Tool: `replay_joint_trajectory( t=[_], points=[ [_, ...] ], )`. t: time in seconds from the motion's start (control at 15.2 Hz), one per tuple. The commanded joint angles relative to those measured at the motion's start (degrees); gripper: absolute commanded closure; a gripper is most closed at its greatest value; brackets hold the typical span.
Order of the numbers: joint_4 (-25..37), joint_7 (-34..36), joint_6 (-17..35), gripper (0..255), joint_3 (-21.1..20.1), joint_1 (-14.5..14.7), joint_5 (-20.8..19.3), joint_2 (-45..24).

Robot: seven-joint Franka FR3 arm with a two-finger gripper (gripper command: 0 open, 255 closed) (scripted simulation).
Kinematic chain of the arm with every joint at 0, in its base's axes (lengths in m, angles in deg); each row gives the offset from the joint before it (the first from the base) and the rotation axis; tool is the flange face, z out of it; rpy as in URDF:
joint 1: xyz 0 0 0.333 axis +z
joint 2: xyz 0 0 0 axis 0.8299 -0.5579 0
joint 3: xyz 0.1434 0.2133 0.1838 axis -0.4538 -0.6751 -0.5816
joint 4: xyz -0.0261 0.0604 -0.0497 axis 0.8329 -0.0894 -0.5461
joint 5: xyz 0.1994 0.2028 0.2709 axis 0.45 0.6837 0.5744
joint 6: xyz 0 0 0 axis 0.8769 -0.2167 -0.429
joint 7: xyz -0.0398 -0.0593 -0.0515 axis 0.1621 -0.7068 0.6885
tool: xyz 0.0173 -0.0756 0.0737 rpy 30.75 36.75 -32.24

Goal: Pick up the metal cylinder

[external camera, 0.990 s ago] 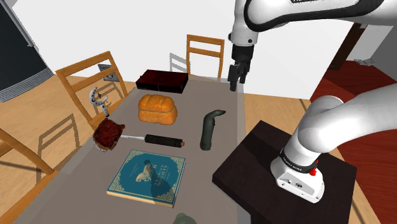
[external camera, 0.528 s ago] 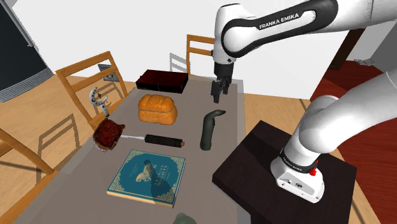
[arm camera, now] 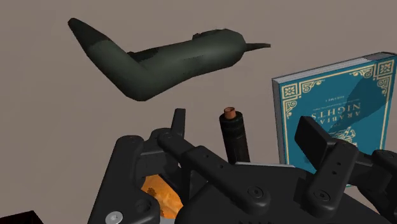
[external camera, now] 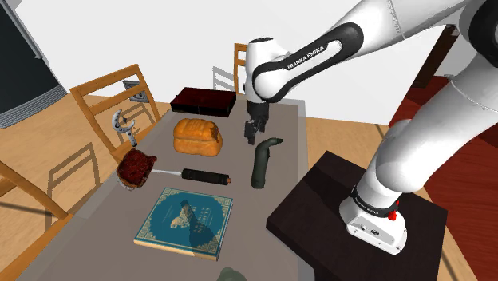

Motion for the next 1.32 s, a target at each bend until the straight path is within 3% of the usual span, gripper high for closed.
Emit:
replay_joint_trajectory(
  t=[0.0, 0.59, 1.25],
  points=[
    [1.7, 0.5, 3.8, 0, -0.9, 0.3, -0.8, -4.9],
    [11.7, 4.7, 16.0, 0, -2.7, 2.6, -8.2, -25.2],
    [29.8, 9.2, 21.7, 0, 0.0, 8.8, -17.1, -47.3]
  ],
)
